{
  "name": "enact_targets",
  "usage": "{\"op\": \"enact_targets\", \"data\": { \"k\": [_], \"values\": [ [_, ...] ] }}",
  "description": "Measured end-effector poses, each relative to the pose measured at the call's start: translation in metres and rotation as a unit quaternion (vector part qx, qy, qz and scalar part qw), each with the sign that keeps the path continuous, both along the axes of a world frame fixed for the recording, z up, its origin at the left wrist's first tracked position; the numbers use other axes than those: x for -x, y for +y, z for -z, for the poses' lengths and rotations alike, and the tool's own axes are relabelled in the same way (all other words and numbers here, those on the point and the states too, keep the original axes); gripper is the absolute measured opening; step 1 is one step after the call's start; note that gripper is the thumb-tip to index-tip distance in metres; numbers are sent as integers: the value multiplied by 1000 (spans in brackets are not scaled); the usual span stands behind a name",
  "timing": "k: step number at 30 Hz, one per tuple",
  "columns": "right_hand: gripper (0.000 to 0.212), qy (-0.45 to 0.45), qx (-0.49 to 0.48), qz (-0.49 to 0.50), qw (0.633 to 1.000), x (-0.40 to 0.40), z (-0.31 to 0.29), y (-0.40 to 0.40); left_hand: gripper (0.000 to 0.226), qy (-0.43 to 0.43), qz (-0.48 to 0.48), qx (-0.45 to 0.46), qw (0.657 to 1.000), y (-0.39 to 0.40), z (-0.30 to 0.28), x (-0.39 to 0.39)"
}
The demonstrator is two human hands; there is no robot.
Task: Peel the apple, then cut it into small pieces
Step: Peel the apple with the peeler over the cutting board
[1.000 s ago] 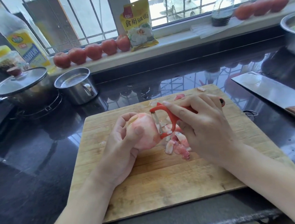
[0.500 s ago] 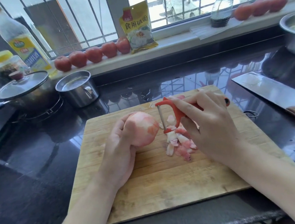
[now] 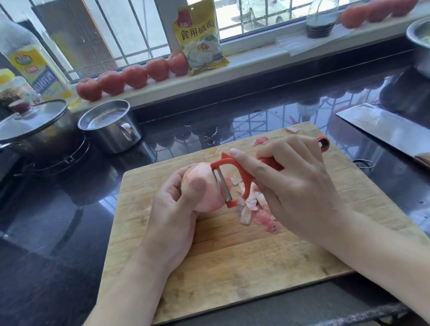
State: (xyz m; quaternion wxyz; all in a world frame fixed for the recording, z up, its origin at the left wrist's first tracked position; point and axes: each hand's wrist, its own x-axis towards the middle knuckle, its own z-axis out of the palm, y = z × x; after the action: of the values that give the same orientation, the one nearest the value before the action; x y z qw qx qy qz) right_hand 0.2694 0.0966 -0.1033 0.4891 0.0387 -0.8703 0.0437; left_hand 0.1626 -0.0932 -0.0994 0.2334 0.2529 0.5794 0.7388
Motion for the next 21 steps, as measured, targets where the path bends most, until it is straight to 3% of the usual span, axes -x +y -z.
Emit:
{"op": "enact_targets", "data": {
  "k": [3, 7, 12, 16, 21],
  "values": [
    [43, -11, 16, -11, 1000, 1, 0, -1, 85, -8, 10, -10, 1000, -1, 0, 2],
    [39, -79, 68, 41, 994, 7, 6, 15, 98, -28, 18, -33, 999, -3, -1, 2],
    [38, -146, 104, 134, 975, 9, 12, 35, 78, -68, 21, -45, 996, -2, -4, 2],
    [36, -90, 93, 83, 988, 7, 8, 21, 84, -97, 6, -53, 994, 0, -5, 4],
    [32, -10, 50, -34, 998, 0, 0, 5, 105, -67, 23, -38, 997, 2, -5, 4]
  ]
}}
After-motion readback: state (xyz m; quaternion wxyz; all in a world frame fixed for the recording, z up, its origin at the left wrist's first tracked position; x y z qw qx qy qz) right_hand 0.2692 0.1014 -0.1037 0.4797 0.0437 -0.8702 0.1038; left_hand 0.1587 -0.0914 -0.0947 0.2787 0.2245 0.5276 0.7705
